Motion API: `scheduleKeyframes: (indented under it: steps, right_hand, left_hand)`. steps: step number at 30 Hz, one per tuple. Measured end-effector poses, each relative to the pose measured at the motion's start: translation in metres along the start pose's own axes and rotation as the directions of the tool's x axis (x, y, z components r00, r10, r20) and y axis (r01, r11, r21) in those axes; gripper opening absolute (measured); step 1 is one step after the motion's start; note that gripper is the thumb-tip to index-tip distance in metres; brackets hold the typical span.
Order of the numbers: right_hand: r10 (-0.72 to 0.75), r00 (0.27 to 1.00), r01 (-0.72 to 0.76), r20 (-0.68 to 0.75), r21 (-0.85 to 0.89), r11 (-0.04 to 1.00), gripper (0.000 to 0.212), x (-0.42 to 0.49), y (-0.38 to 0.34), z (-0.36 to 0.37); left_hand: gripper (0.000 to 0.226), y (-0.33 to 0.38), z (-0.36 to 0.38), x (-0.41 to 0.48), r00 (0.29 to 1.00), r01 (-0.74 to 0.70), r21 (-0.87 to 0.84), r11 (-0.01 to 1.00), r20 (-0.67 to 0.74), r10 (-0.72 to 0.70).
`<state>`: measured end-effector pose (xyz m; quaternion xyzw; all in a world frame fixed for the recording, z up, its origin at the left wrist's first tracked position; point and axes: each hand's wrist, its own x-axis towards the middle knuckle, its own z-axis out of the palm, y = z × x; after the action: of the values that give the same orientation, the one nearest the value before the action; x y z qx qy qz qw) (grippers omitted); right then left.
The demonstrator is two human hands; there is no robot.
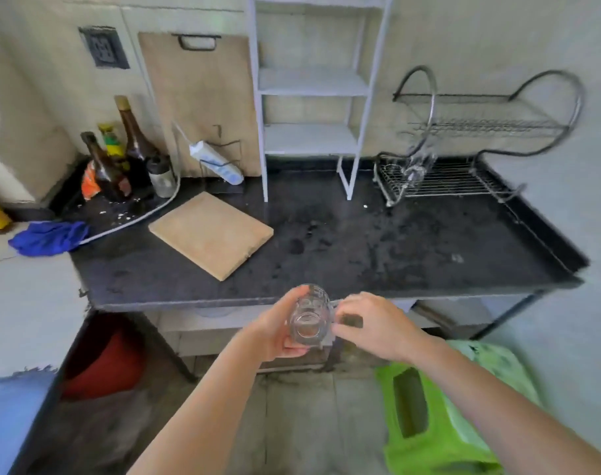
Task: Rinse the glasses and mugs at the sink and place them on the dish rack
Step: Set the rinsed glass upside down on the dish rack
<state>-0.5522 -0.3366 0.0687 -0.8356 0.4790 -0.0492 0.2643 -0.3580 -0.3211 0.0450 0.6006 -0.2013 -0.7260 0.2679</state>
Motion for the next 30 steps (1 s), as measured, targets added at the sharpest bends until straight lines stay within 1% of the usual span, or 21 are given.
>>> scheduleKeyframes:
  steps: [1, 3, 4, 6, 9, 14, 18, 20, 22, 24, 26, 30]
  right_hand:
    - [0.028, 0.999, -0.028, -0.024, 0.023, 0.999, 0.020, -0.006, 0.018, -0.012]
    - [0.124, 0.989, -0.114, -0.079, 0.118, 0.986, 0.027, -0.019, 0.051, -0.034]
    - [0.179, 0.977, -0.159, -0.112, 0.171, 0.972, 0.031, -0.025, 0.068, -0.043]
    - [0.291, 0.941, -0.236, -0.174, 0.281, 0.930, 0.033, -0.033, 0.100, -0.061]
    - [0.392, 0.889, -0.278, -0.236, 0.402, 0.872, 0.033, -0.036, 0.143, -0.082]
    - [0.491, 0.819, -0.349, -0.297, 0.423, 0.837, 0.038, -0.013, 0.200, -0.114]
    - [0.565, 0.755, -0.395, -0.333, 0.457, 0.797, 0.039, 0.026, 0.246, -0.137]
    - [0.590, 0.726, -0.410, -0.353, 0.466, 0.784, 0.041, 0.048, 0.269, -0.148]
    - [0.614, 0.697, -0.424, -0.370, 0.478, 0.769, 0.044, 0.071, 0.290, -0.159]
    - [0.623, 0.676, -0.430, -0.393, 0.476, 0.767, 0.046, 0.093, 0.309, -0.171]
    - [0.631, 0.655, -0.429, -0.415, 0.483, 0.763, 0.047, 0.115, 0.327, -0.182]
    - [0.657, 0.616, -0.447, -0.435, 0.494, 0.746, 0.046, 0.155, 0.357, -0.201]
  left_hand:
    - [0.050, 0.008, 0.019, 0.011, 0.999, 0.028, 0.022, 0.999, 0.032, -0.029]
    - [0.057, 0.021, 0.057, 0.033, 0.992, 0.079, 0.081, 0.994, 0.092, -0.087]
    - [0.055, 0.029, 0.074, 0.042, 0.988, 0.089, 0.115, 0.989, 0.114, -0.102]
    - [0.049, 0.046, 0.109, 0.063, 0.987, 0.084, 0.175, 0.981, 0.119, -0.106]
    - [0.045, 0.074, 0.156, 0.089, 0.994, 0.049, 0.283, 0.958, 0.079, -0.074]
    - [0.041, 0.115, 0.211, 0.143, 0.999, -0.023, 0.402, 0.915, 0.035, 0.010]
    - [0.019, 0.153, 0.239, 0.196, 0.996, -0.095, 0.493, 0.865, 0.051, 0.080]
    - [0.021, 0.174, 0.247, 0.227, 0.989, -0.131, 0.522, 0.843, 0.012, 0.146]
    - [0.020, 0.196, 0.252, 0.252, 0.964, -0.209, 0.598, 0.774, -0.007, 0.266]
    - [0.031, 0.218, 0.256, 0.271, 0.926, -0.269, 0.713, 0.648, 0.007, 0.376]
    - [0.042, 0.240, 0.258, 0.293, 0.892, -0.283, 0.791, 0.543, 0.009, 0.452]
    - [0.051, 0.271, 0.266, 0.326, 0.838, -0.283, 0.866, 0.413, 0.014, 0.545]
